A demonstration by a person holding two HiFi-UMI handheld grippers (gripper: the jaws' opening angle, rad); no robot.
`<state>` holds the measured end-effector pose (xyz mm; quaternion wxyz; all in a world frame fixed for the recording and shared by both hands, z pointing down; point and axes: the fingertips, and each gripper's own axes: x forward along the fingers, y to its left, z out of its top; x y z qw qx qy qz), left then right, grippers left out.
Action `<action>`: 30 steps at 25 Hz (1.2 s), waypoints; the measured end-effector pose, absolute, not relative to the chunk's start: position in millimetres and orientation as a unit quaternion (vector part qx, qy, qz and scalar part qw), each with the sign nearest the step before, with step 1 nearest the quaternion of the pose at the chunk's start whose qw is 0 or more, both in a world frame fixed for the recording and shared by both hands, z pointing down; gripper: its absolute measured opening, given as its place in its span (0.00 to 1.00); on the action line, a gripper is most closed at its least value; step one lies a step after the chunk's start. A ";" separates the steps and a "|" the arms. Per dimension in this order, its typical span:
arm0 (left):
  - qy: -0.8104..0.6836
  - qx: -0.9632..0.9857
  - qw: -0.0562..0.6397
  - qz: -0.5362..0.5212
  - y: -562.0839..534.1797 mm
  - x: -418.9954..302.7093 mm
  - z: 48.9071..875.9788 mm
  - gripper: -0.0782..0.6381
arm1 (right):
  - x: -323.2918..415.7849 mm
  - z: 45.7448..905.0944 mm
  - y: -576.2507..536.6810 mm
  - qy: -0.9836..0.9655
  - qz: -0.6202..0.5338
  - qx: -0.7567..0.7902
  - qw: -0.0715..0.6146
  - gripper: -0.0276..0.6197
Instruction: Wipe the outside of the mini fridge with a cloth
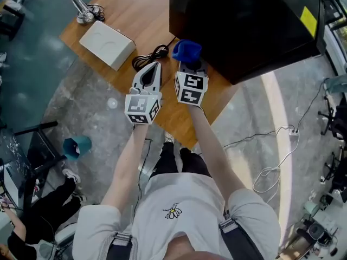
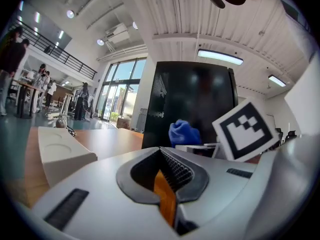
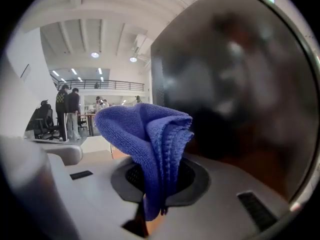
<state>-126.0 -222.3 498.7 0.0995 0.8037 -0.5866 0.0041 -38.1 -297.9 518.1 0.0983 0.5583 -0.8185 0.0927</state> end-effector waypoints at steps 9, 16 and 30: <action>-0.622 0.771 0.133 -0.014 -252.0 -196.6 532.4 0.11 | -116.5 568.2 -384.5 -0.819 0.076 0.551 0.141 0.15; -0.624 0.766 0.153 -0.017 -266.4 -209.5 550.2 0.11 | -125.2 593.6 -408.7 -0.804 0.082 0.567 0.158 0.15; -0.623 0.767 0.154 -0.023 -267.2 -181.6 541.1 0.11 | -73.5 591.5 -383.9 -0.775 0.104 0.603 0.161 0.15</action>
